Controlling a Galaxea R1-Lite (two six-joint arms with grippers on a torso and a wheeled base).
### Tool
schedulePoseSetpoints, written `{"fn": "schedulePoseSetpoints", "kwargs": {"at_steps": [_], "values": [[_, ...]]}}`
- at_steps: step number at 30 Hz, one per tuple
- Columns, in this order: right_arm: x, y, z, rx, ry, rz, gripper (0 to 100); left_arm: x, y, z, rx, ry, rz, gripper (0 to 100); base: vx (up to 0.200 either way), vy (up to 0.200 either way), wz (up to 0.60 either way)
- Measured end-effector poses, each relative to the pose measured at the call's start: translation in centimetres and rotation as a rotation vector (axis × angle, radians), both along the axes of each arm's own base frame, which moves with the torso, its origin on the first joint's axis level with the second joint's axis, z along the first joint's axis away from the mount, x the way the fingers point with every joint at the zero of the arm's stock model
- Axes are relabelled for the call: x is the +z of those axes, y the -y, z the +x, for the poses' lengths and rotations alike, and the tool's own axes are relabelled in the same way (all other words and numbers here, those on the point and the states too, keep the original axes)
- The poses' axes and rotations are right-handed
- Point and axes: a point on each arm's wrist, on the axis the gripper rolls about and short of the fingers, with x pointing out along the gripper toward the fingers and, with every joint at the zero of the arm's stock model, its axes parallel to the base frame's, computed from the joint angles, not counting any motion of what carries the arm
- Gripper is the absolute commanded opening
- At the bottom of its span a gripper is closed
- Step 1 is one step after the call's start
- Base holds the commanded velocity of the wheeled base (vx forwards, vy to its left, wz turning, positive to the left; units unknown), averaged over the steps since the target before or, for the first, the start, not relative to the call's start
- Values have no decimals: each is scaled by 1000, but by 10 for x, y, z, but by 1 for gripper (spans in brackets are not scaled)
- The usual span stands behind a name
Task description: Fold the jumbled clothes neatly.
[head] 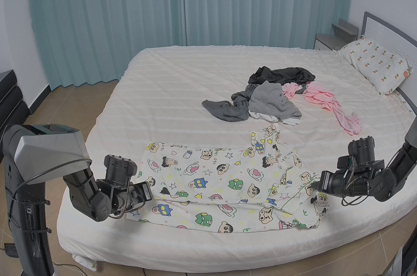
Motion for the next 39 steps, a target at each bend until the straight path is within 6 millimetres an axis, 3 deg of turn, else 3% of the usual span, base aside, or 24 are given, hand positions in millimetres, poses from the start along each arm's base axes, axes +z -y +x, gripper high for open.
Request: {"fn": "schedulePoseSetpoints", "kwargs": {"at_steps": [10, 11, 12, 20, 28, 34, 39], "values": [[-11, -2, 17, -1, -12, 0, 0, -4, 0, 2, 1, -8, 1, 0, 0, 0, 0], [-12, -2, 18, 0, -12, 0, 0, -5, 0, 2, 1, -8, 1, 100, 0, 0, 0], [-13, -3, 19, 0, -13, 0, 100, -6, 0, 2, 1, -9, 0, 100, 0, 0, 0], [-22, -4, 24, -6, -33, 15, 100, -7, 2, 7, 43, -4, -39, 100, 0, 0, 0], [-15, 3, 26, -84, -4, 68, 100, -2, -10, 9, 87, 8, -51, 100, 0, 0, 0], [1, -3, 16, -190, -21, 201, 100, 17, -27, 5, 153, 32, -133, 100, 0, 0, 0], [4, -22, -3, -216, -68, 254, 100, 33, -35, -17, 146, -18, -312, 100, 0, 0, 0]]}}
